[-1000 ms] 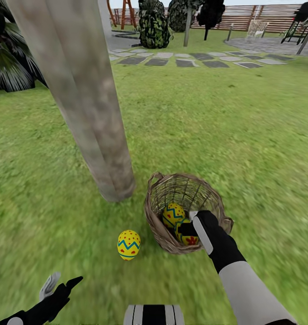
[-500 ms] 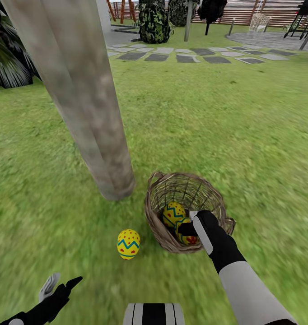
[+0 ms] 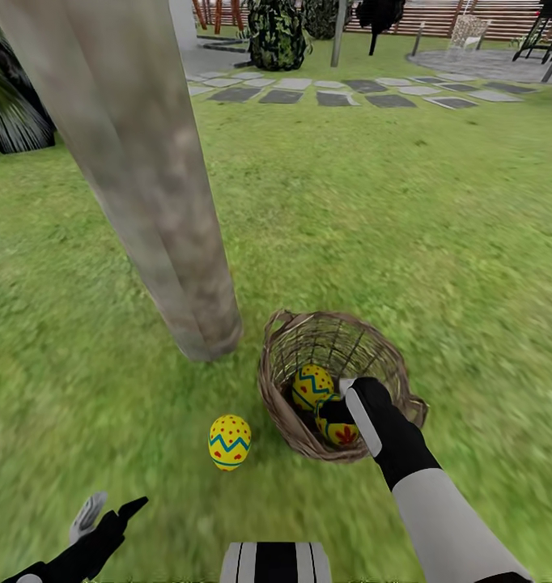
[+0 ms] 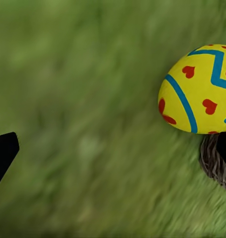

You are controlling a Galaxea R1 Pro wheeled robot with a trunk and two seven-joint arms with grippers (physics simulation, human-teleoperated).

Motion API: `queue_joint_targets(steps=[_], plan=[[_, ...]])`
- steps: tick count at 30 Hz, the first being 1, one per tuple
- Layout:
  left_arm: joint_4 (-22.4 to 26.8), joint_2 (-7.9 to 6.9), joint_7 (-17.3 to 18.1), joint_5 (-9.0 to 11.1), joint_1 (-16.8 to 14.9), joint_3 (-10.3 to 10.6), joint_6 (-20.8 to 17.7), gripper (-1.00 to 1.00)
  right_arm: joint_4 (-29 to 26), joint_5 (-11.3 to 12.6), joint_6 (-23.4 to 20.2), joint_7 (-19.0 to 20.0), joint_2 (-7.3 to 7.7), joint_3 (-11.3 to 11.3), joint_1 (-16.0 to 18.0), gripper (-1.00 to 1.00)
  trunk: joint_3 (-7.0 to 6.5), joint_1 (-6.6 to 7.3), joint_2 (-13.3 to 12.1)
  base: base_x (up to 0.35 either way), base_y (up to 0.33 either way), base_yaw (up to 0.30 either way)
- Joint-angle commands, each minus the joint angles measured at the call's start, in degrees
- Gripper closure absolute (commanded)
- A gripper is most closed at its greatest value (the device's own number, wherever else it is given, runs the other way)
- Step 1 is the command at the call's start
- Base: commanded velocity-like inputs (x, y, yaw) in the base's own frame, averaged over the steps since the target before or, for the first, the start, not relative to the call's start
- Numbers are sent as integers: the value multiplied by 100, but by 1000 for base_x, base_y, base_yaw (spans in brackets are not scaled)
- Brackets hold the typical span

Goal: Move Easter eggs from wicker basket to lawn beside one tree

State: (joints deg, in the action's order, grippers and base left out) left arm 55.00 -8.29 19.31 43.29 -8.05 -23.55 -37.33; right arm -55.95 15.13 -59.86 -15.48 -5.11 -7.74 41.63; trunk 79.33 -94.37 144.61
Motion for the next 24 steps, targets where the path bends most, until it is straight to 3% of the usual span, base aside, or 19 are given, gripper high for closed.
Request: queue_joint_targets(steps=[1, 8, 15, 24], plan=[[7, 0, 10, 21, -3, -12, -51, -100, -4, 60, -14, -60, 1, -9, 3, -100, 27, -1, 3, 3, 0, 0], [102, -16, 37, 28, -3, -16, -179, -100, -3, 60, -14, -60, 1, -9, 5, -100, 71, -6, 6, 1, 0, 0], [447, -85, 321, 31, -19, -66, -738, -100, -1, 65, -14, -63, 1, -3, 47, -100, 71, -6, 6, 0, 0, 0], [599, -127, 362, 13, -224, -80, -1191, -100, 83, 68, -14, -82, -1, -1, 128, -100, 270, -30, 18, 0, 0, 0]])
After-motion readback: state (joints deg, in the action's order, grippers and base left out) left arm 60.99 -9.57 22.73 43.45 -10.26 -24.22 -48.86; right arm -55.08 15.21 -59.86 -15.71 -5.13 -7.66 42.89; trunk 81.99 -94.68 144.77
